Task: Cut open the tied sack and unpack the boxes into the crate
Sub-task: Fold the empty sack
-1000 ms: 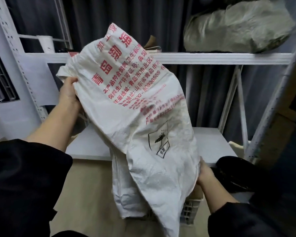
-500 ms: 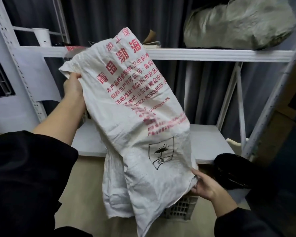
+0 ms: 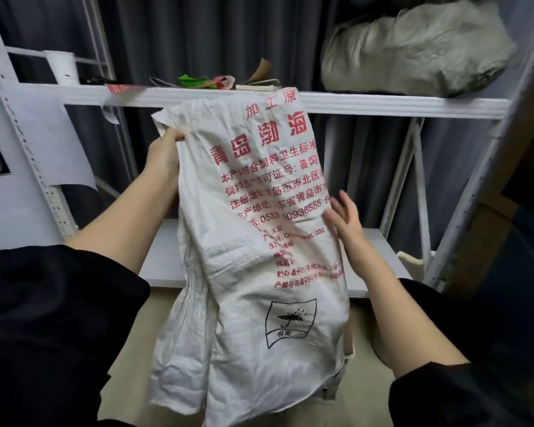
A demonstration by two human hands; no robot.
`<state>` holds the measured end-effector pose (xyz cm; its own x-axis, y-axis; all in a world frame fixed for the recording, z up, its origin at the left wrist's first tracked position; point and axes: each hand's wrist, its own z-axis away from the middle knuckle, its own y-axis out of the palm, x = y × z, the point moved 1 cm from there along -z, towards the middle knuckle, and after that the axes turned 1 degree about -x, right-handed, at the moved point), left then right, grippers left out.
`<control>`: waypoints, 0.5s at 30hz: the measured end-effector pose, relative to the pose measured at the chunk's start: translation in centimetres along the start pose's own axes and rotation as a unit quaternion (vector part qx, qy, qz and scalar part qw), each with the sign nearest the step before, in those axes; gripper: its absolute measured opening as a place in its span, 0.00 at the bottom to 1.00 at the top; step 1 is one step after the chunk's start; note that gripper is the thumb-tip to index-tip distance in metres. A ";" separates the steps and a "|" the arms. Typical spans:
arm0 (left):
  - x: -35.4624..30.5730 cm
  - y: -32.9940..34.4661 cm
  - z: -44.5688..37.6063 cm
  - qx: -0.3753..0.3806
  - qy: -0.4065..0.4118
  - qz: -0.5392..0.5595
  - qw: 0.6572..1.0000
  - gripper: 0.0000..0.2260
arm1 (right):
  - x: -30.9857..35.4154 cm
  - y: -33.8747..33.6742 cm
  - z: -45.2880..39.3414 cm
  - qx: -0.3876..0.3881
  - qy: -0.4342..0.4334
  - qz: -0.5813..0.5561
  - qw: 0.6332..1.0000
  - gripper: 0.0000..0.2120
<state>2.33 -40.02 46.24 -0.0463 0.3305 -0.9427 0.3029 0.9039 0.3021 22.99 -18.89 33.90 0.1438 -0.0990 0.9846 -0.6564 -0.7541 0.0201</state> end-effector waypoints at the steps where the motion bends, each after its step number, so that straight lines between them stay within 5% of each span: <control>1: 0.1 0.3 -0.1 0.013 -0.006 0.007 1.000 0.07 | 1.9 0.6 -0.6 0.024 -0.034 0.014 0.999 0.48; 6: -0.3 1.8 0.5 0.098 -0.003 -0.009 0.995 0.06 | 9.1 3.2 -2.4 0.096 -0.154 0.077 0.980 0.30; 10: -1.0 2.0 0.6 0.172 -0.018 0.001 0.985 0.09 | 11.0 2.1 -3.1 0.116 -0.095 0.036 0.988 0.29; 12: -1.0 1.8 0.5 0.169 -0.027 -0.014 0.985 0.08 | 10.7 1.7 -3.1 0.145 -0.051 0.087 0.984 0.18; 15: -0.8 1.4 0.4 0.159 -0.010 -0.024 0.987 0.08 | 9.4 1.6 -3.4 0.072 -0.026 0.025 0.997 0.15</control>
<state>3.20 -39.11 47.41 -0.0495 0.2805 -0.9586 0.5844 0.7864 0.1999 20.77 -18.78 43.78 0.1541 -0.1692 0.9734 -0.5504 -0.8329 -0.0577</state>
